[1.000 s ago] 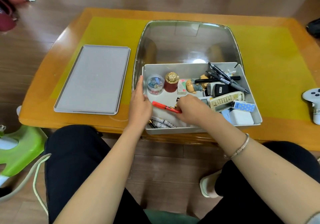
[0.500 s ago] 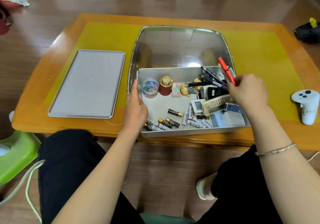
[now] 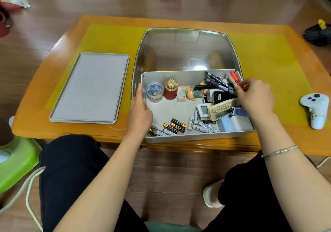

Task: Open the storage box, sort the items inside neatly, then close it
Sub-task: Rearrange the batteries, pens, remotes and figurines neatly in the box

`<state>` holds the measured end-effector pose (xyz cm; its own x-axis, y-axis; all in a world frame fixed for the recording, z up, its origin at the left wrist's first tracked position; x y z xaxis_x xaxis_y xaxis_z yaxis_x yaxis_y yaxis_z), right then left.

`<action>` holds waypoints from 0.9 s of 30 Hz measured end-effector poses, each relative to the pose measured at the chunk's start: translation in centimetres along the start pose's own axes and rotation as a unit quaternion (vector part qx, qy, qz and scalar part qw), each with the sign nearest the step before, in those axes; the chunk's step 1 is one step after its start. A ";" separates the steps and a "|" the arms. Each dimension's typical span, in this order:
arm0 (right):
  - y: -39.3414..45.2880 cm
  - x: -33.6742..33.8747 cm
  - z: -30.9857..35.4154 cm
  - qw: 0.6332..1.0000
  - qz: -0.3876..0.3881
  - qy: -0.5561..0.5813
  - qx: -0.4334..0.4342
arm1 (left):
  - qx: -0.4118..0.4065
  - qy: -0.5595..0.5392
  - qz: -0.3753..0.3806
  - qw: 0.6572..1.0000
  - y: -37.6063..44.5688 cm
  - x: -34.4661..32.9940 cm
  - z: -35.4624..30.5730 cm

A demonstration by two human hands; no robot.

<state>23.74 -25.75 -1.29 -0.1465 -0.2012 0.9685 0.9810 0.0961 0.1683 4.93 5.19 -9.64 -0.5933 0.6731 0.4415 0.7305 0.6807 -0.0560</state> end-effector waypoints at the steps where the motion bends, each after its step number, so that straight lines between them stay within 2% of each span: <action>1: 0.0 0.1 0.1 1.000 -0.005 -0.004 0.002 | 0.001 0.003 -0.002 1.000 0.0 0.0 0.0; 5: -0.3 0.3 0.7 0.999 -0.014 -0.024 0.022 | 0.001 0.004 -0.003 1.000 -0.1 0.1 -0.1; 9: -1.2 1.4 1.7 0.998 -0.040 0.007 0.048 | 0.002 -0.001 0.000 1.000 -0.1 0.0 -0.3; 14: -3.5 2.1 6.7 0.981 -0.028 0.078 0.178 | 0.006 -0.014 -0.008 1.000 -0.3 0.1 -0.2; 17: -6.2 -0.1 11.3 0.951 0.077 0.098 0.282 | 0.004 -0.017 -0.017 1.000 -0.8 0.1 -0.3; 21: -10.8 -5.6 15.5 0.897 0.258 0.023 0.358 | 0.007 -0.026 -0.023 0.999 -1.1 0.1 -0.5; 27: -14.7 -10.2 20.0 0.840 0.343 -0.047 0.417 | 0.005 -0.057 -0.026 0.998 -1.0 0.4 -0.8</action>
<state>8.29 -5.66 -9.99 0.3701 0.2547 0.8934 0.4131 0.8163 -0.4038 4.21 4.54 -8.73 -0.6650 0.6649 0.3400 0.6946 0.7180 -0.0455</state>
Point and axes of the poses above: each hand's wrist, its own y-axis towards the middle knuckle, its own x-axis out of the back of the hand, z = x × y, the point moved 10 cm from there along y, towards the middle knuckle, and after that the axes turned 7 degrees about -y, right-handed, at the moved point
